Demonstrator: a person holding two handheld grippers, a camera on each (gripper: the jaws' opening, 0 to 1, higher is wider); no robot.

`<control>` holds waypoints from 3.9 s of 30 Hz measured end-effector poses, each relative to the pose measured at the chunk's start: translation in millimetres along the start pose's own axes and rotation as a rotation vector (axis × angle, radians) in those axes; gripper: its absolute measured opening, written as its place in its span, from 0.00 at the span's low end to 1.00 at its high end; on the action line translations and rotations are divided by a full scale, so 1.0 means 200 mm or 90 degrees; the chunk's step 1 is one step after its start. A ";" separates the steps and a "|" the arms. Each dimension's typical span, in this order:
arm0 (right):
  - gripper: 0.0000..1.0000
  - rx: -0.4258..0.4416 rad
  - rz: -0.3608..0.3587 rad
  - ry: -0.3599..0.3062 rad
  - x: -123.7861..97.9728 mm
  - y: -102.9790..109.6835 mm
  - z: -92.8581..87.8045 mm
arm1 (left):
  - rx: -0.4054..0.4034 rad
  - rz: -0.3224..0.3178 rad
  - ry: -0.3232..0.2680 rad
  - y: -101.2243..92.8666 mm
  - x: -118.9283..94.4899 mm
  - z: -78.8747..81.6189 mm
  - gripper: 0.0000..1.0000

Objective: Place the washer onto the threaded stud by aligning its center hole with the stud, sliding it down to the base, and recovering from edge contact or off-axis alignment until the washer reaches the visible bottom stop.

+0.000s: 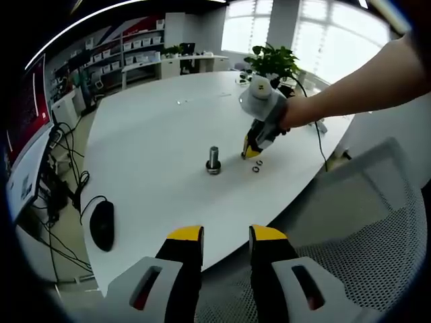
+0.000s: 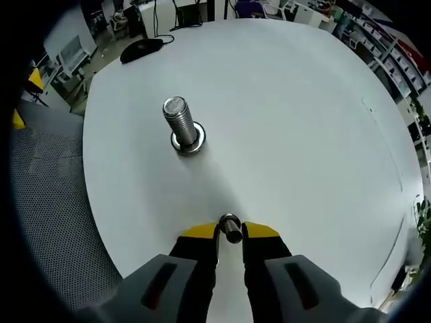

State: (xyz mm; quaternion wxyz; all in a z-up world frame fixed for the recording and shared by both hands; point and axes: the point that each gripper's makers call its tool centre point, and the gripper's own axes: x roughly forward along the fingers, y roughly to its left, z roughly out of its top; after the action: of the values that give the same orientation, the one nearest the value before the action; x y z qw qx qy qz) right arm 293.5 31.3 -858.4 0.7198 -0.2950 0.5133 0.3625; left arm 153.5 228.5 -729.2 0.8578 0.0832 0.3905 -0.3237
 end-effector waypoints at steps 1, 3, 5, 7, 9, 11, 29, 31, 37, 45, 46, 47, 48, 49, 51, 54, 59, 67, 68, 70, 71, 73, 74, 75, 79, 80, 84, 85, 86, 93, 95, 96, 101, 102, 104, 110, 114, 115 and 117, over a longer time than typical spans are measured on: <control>0.16 0.002 0.002 0.000 0.00 -0.01 0.00 | 0.001 0.000 0.001 0.00 0.00 0.00 0.25; 0.18 0.003 0.002 0.001 -0.01 0.00 -0.01 | 0.001 0.000 0.000 0.00 0.00 0.00 0.25; 0.18 0.002 0.002 0.001 -0.01 0.00 -0.01 | 0.000 0.001 0.000 0.00 0.00 0.00 0.25; 0.18 0.002 0.002 0.000 -0.01 0.00 -0.02 | 0.001 0.001 0.000 0.00 0.00 0.00 0.25; 0.18 0.003 0.003 0.002 -0.02 0.00 -0.04 | 0.002 0.001 0.001 0.00 0.00 0.00 0.25; 0.18 0.005 0.004 0.004 -0.02 0.01 -0.06 | 0.001 0.002 0.000 0.00 0.00 0.00 0.25; 0.18 0.003 0.028 0.010 -0.05 0.07 -0.14 | 0.006 0.000 0.000 0.00 0.00 0.00 0.25; 0.18 -0.007 0.029 0.019 -0.04 0.09 -0.16 | 0.005 0.000 0.000 0.00 0.00 0.00 0.25; 0.19 -0.015 0.034 0.023 -0.04 0.11 -0.18 | 0.006 0.000 0.000 0.00 0.00 0.00 0.25; 0.20 -0.024 0.038 0.040 -0.03 0.11 -0.22 | 0.005 0.000 0.000 0.00 0.00 0.00 0.25; 0.19 -0.023 0.038 0.041 -0.02 0.11 -0.22 | 0.004 0.000 0.000 0.00 0.00 0.00 0.25; 0.19 -0.022 0.038 0.041 -0.02 0.11 -0.22 | 0.005 0.000 0.001 0.00 0.00 0.00 0.25; 0.19 -0.023 0.038 0.041 -0.02 0.11 -0.22 | 0.005 0.000 0.001 0.00 0.00 0.00 0.25; 0.19 -0.025 0.038 0.041 -0.03 0.11 -0.22 | 0.005 -0.001 0.002 0.00 0.00 0.00 0.25; 0.19 -0.028 0.039 0.042 -0.02 0.10 -0.22 | 0.005 -0.001 0.002 0.00 0.00 0.00 0.25; 0.19 -0.044 0.039 0.046 -0.02 0.11 -0.22 | 0.005 -0.001 0.003 0.00 0.00 0.00 0.25; 0.19 -0.075 0.041 0.049 -0.02 0.11 -0.21 | 0.004 -0.001 0.004 0.00 0.00 0.00 0.25; 0.18 -0.103 0.045 0.062 -0.01 0.11 -0.20 | 0.005 0.000 0.006 0.00 0.00 -0.01 0.25; 0.18 -0.108 0.045 0.062 -0.02 0.11 -0.20 | 0.005 0.000 0.006 0.00 0.00 -0.01 0.25; 0.17 -0.113 0.045 0.063 -0.02 0.12 -0.20 | 0.005 0.000 0.006 0.00 0.00 -0.01 0.25; 0.17 -0.111 0.046 0.065 -0.02 0.11 -0.20 | 0.005 0.000 0.006 0.00 0.00 -0.01 0.25; 0.16 -0.097 0.048 0.073 -0.01 0.11 -0.19 | 0.004 0.001 0.006 0.00 0.00 -0.01 0.25; 0.16 -0.097 0.048 0.078 -0.01 0.10 -0.19 | 0.004 0.001 0.005 0.00 0.00 -0.01 0.25; 0.16 -0.103 0.048 0.084 -0.01 0.11 -0.19 | 0.003 0.001 0.005 0.00 0.00 -0.01 0.25; 0.15 -0.106 0.048 0.097 -0.01 0.10 -0.20 | 0.005 0.001 0.007 0.00 0.00 -0.01 0.25; 0.15 -0.104 0.044 0.095 -0.01 0.10 -0.19 | 0.004 0.001 0.007 0.00 0.00 -0.01 0.25; 0.15 -0.096 0.035 0.102 -0.01 0.11 -0.19 | 0.004 0.002 0.006 0.00 0.00 -0.01 0.25; 0.14 -0.094 0.029 0.103 -0.01 0.11 -0.20 | 0.004 0.003 0.006 0.00 0.00 -0.01 0.25; 0.14 -0.096 0.028 0.102 -0.02 0.11 -0.20 | 0.005 0.003 0.006 0.00 0.00 -0.01 0.25; 0.14 -0.061 0.015 0.072 -0.03 0.11 -0.20 | 0.005 0.002 0.006 0.00 0.00 0.00 0.25; 0.14 -0.051 0.010 0.062 -0.03 0.11 -0.21 | 0.005 0.003 0.005 0.00 0.00 0.00 0.25; 0.14 -0.050 0.009 0.059 -0.03 0.11 -0.21 | 0.005 0.003 0.004 0.00 0.00 0.00 0.25; 0.14 -0.004 0.015 0.051 -0.03 0.10 -0.22 | 0.004 0.003 0.003 0.00 0.00 0.00 0.25; 0.14 -0.004 0.014 0.056 -0.03 0.11 -0.22 | 0.004 0.003 0.003 0.00 0.00 0.00 0.25; 0.14 -0.004 0.012 0.060 -0.03 0.11 -0.23 | 0.004 0.004 0.003 0.00 0.00 0.00 0.25; 0.14 0.017 0.008 0.049 -0.05 0.10 -0.23 | 0.004 0.004 0.001 0.01 0.00 0.00 0.25; 0.14 0.027 0.000 0.029 -0.08 0.08 -0.18 | 0.005 0.004 0.002 0.01 0.00 0.00 0.25; 0.14 0.028 -0.003 0.021 -0.10 0.07 -0.17 | 0.005 0.004 0.002 0.01 0.00 0.00 0.25; 0.14 0.028 -0.007 0.008 -0.12 0.06 -0.14 | 0.004 0.004 0.002 0.01 0.00 0.00 0.25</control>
State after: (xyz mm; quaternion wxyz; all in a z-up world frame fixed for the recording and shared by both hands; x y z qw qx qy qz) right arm 263.8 10.0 -844.6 0.7247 -0.2843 0.5241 0.3454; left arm 154.2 229.8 -729.4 0.8581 0.0877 0.3905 -0.3218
